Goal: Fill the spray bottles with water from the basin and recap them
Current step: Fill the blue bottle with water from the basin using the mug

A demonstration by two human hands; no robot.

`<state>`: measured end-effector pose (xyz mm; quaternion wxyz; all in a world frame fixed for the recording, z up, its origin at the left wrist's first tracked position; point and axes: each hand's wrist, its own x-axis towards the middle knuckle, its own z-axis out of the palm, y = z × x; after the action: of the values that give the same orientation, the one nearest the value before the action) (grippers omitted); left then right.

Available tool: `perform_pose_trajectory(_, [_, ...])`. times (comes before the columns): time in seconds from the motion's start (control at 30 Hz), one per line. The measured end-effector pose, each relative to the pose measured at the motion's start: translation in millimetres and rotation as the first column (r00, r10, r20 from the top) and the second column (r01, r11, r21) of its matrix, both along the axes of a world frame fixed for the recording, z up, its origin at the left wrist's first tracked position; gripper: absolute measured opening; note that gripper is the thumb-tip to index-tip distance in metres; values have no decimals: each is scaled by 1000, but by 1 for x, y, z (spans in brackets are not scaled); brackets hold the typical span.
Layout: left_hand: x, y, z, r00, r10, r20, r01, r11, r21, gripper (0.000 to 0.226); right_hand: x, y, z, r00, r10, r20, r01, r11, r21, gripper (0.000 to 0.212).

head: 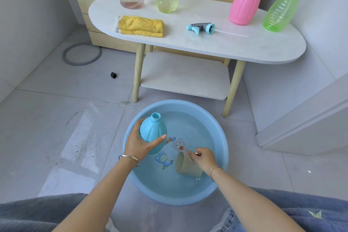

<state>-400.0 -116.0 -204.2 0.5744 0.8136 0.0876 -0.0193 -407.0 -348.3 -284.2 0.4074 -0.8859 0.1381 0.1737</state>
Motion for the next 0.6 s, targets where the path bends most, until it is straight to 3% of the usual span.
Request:
perform_pose_trajectory(0.13, [0, 2, 2, 1000, 20, -3, -20, 1000, -16, 84, -2, -1, 9, 988, -153, -14, 153, 977, 148, 49])
perform_pose_trajectory(0.37, [-3, 6, 14, 998, 50, 34, -50, 999, -9, 77, -3, -7, 44, 943, -330, -36, 314, 853, 417, 46])
perform_pose_trajectory(0.43, [-1, 7, 17, 997, 54, 49, -53, 998, -21, 70, -1, -9, 58, 931, -363, -24, 329, 812, 483, 37])
perform_pose_trajectory(0.6, [-3, 6, 32, 994, 62, 94, -59, 998, -37, 63, 3, -20, 109, 912, -410, 12, 325, 739, 591, 46])
